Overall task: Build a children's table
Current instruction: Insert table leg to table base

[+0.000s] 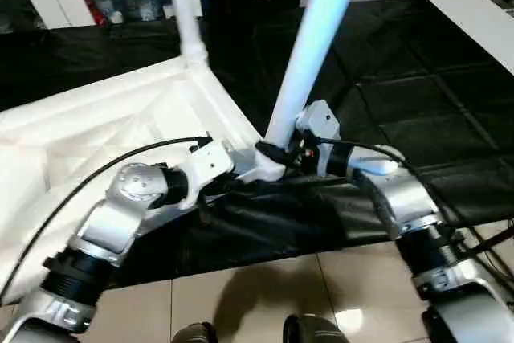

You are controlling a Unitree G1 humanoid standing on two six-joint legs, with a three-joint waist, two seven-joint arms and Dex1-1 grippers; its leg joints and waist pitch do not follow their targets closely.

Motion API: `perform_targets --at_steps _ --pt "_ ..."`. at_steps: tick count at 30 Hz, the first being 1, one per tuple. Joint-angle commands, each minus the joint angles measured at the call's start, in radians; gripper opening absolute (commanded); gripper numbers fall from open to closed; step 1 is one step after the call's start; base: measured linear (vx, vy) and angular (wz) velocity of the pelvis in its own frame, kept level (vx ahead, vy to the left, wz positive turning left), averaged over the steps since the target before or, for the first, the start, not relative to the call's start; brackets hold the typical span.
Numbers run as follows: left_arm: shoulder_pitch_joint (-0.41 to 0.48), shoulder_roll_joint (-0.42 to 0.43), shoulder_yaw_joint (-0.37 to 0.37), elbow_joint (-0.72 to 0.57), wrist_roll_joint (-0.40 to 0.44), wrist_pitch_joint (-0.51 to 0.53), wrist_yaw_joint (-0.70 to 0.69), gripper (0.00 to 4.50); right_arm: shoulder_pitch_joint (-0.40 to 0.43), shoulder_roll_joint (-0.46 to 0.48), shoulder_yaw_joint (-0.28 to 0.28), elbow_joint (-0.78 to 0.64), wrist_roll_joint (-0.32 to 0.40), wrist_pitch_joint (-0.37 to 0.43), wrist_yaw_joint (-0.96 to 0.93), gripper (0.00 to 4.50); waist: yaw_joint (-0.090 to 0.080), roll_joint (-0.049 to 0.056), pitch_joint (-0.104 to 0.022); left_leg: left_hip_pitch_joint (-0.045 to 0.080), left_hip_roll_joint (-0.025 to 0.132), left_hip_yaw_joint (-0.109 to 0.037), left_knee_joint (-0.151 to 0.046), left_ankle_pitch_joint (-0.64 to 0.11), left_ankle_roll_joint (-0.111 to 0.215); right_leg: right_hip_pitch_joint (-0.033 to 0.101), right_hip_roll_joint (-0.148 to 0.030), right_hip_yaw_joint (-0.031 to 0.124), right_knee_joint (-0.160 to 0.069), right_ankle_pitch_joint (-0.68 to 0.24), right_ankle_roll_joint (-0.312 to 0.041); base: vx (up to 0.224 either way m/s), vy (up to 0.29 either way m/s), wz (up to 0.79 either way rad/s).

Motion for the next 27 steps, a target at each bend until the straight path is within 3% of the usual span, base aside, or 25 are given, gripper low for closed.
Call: perform_targets --at_steps 1,2,5,6,8,10,11,16,24,27 --pt "-0.037 0.031 -0.029 -0.008 -0.001 -0.084 -0.087 0.00 0.070 -0.051 0.079 0.101 -0.057 0.116 0.066 1.90 0.003 0.008 -0.060 -0.003 0.049 -0.005 -0.049 -0.077 0.121 0.060 -0.088 0.058 -0.072 -0.057 -0.258 0.000 0.000 0.00" --pt "-0.065 0.042 -0.045 0.037 0.000 -0.138 -0.127 0.00 0.075 -0.077 0.103 0.081 -0.052 0.131 0.138 1.90 0.007 0.006 -0.057 -0.001 0.047 -0.005 -0.051 -0.084 0.125 0.060 -0.086 0.058 -0.076 -0.063 -0.252 0.000 0.000 0.00" --pt "-0.094 0.044 -0.053 0.081 -0.006 -0.178 -0.156 0.00 0.082 -0.097 0.124 0.064 -0.050 0.144 0.187 1.90 0.017 0.005 -0.059 0.003 0.054 -0.004 -0.051 -0.070 0.125 0.059 -0.092 0.062 -0.066 -0.004 -0.263 0.000 0.000 0.00" --pt "-0.099 0.043 -0.054 0.089 -0.006 -0.184 -0.160 0.00 0.084 -0.100 0.128 0.061 -0.050 0.146 0.194 1.90 0.018 0.006 -0.054 0.003 0.052 -0.003 -0.053 -0.075 0.125 0.058 -0.089 0.060 -0.068 -0.003 -0.264 0.000 0.000 0.00" --pt "-0.145 0.035 -0.062 0.153 -0.004 -0.227 -0.190 0.00 0.101 -0.125 0.161 0.032 -0.047 0.171 0.250 1.90 0.022 0.006 -0.042 0.006 0.051 -0.003 -0.057 -0.102 0.120 0.053 -0.086 0.061 -0.076 -0.041 -0.252 0.000 0.000 0.00" --pt "-0.160 0.032 -0.066 0.171 0.000 -0.239 -0.198 0.00 0.108 -0.131 0.172 0.021 -0.045 0.182 0.266 1.90 0.025 0.004 -0.043 0.007 0.055 -0.002 -0.058 -0.119 0.107 0.055 -0.092 0.062 -0.073 -0.057 -0.251 0.000 0.000 0.00" --pt "-0.181 0.023 -0.070 0.199 0.003 -0.255 -0.212 0.00 0.117 -0.137 0.186 0.006 -0.047 0.195 0.287 1.90 0.025 0.006 -0.037 0.005 0.056 -0.003 -0.060 -0.125 0.103 0.053 -0.094 0.063 -0.075 -0.066 -0.250 0.000 0.000 0.00" --pt "-0.219 0.012 -0.084 0.266 0.003 -0.298 -0.236 0.00 0.130 -0.126 0.205 -0.002 -0.051 0.219 0.303 1.90 0.030 0.001 -0.031 0.006 0.054 -0.001 -0.066 -0.142 0.081 0.052 -0.096 0.066 -0.081 -0.110 -0.230 0.000 0.000 0.00" --pt "-0.229 0.021 -0.078 0.324 0.017 -0.327 -0.237 0.00 0.129 -0.094 0.204 0.020 -0.058 0.226 0.279 1.90 0.029 0.001 -0.014 0.013 0.061 -0.002 -0.083 -0.212 0.061 0.041 -0.100 0.067 -0.104 -0.302 -0.190 0.000 0.000 0.00" --pt "-0.211 0.026 -0.054 0.314 0.006 -0.299 -0.220 0.00 0.131 -0.059 0.170 0.037 -0.069 0.228 0.188 1.90 0.029 -0.001 -0.006 0.017 0.060 -0.004 -0.090 -0.259 0.048 0.037 -0.104 0.070 -0.113 -0.401 -0.167 0.000 0.000 0.00"
